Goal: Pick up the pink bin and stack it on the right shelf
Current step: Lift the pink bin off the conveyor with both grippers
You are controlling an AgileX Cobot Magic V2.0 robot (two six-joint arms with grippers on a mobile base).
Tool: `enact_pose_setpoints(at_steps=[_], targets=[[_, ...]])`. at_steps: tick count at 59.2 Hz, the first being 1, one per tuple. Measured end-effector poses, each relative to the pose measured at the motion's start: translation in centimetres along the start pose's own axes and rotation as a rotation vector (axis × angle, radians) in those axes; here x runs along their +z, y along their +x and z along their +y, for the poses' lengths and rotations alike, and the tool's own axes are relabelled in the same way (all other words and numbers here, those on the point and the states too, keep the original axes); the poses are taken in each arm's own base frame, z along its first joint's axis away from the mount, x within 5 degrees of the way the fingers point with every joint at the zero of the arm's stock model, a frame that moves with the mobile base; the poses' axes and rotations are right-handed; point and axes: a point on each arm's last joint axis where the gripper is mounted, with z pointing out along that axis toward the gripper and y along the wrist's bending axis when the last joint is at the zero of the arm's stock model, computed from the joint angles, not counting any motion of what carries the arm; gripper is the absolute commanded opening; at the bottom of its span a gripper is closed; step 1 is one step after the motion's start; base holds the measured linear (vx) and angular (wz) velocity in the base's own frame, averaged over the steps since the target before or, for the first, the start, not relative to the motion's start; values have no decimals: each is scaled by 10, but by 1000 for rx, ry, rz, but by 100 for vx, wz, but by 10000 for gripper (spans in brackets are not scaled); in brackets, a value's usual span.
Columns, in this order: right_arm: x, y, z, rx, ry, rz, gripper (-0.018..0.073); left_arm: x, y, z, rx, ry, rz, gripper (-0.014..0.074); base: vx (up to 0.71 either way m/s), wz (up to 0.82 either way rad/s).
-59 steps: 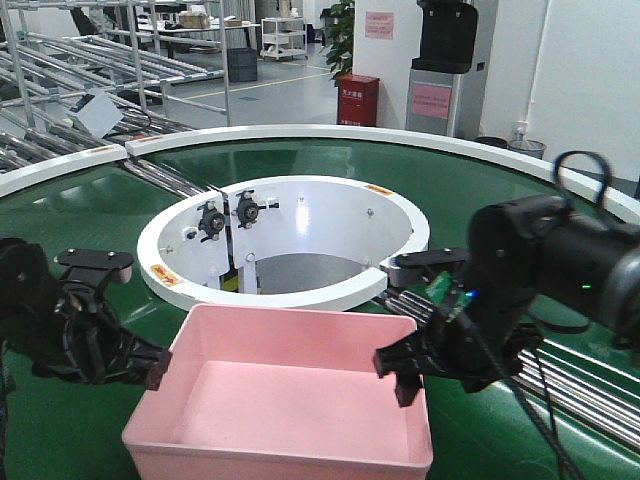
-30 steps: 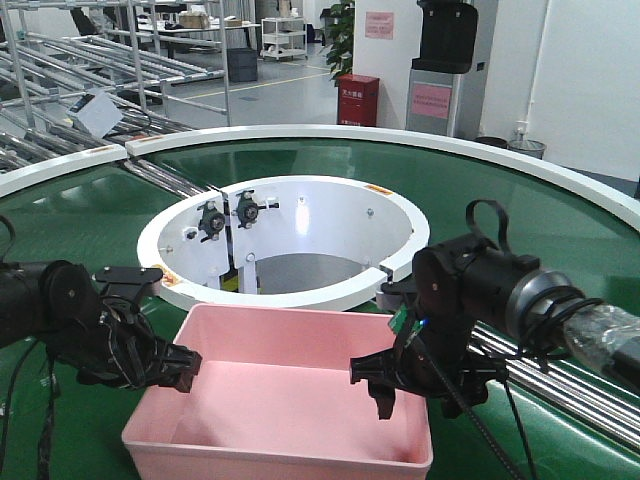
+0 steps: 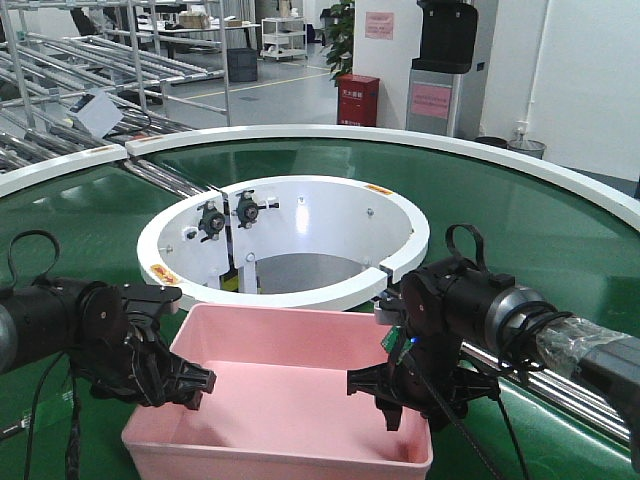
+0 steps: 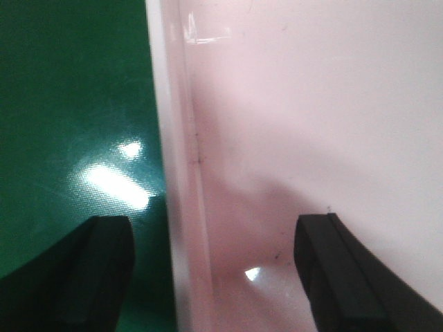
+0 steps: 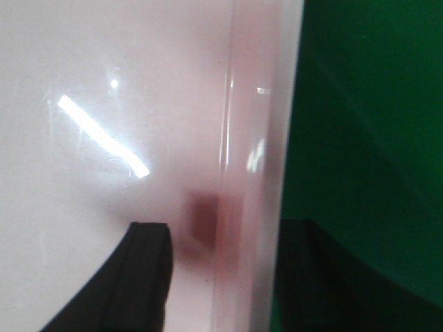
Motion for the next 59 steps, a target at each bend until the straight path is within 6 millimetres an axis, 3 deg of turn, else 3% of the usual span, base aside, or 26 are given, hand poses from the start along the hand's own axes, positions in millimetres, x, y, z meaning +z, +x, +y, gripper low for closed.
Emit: enact_pose_setpoints(at_steps=[14,38,48,59], targets=[[0,-1,-2,24,23,-13,214,0,-1,1,-24,-11,-7,494,0,0],[0,-2,-3,42,34,-20,203,0,-5,2,-60,-18,-53,201,0,0],[0,-2,-3,39,38,-26,191,0,-5,2,-60,-19,-53,150,0,0],[0,-3,-2,40,31,-37,76,0,-5,2,-60,-19,-51,143,0,0]])
